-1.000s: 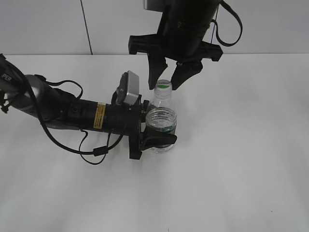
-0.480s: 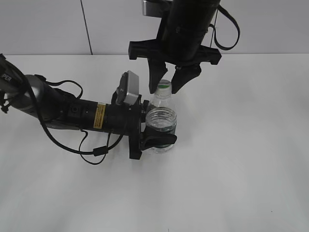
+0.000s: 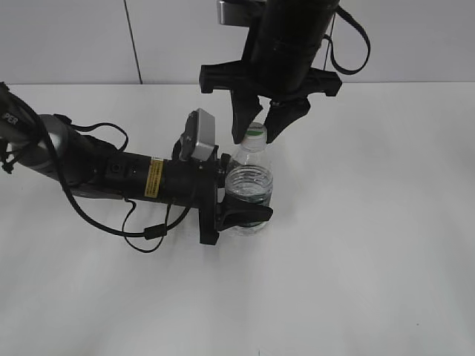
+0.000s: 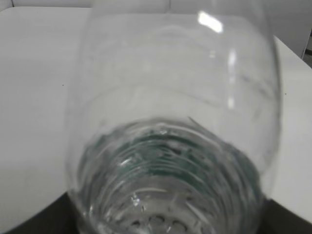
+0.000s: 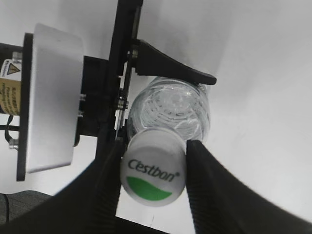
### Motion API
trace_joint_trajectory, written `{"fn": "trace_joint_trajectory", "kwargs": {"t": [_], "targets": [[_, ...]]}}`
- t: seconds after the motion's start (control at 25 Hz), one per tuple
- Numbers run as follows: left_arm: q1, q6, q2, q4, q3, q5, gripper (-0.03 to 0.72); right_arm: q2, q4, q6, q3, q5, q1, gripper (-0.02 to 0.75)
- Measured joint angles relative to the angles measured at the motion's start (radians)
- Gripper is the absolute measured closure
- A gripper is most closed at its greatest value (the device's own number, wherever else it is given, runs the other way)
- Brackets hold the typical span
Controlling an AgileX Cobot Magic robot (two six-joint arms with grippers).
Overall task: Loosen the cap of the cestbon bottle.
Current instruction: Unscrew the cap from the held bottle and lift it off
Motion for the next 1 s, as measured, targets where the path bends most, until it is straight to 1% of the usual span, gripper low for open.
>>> {"fn": "trace_joint_trajectory", "kwargs": {"t": [0.12,0.44,0.72,1.0], "targets": [[0.0,0.0,0.0,0.0,0.0,0.001,0.286,0.0,-0.001,-0.083,-0.001,0.0,0.0,0.432],[-0.002,0.003,-0.001,0.001,0.0,0.001,0.286,0.0,0.001,-0.438,-0.001,-0.004,0.0,0.432],[-0.002,0.011,-0.001,0.008,0.0,-0.001,0.286,0.0,0.043,-0.749,-0.001,-0.006,-0.001,0.433],[-0.002,0.013,-0.001,0.013,0.0,-0.003,0.286,0.0,0.06,-0.994,-0.001,-0.006,-0.001,0.433]]}}
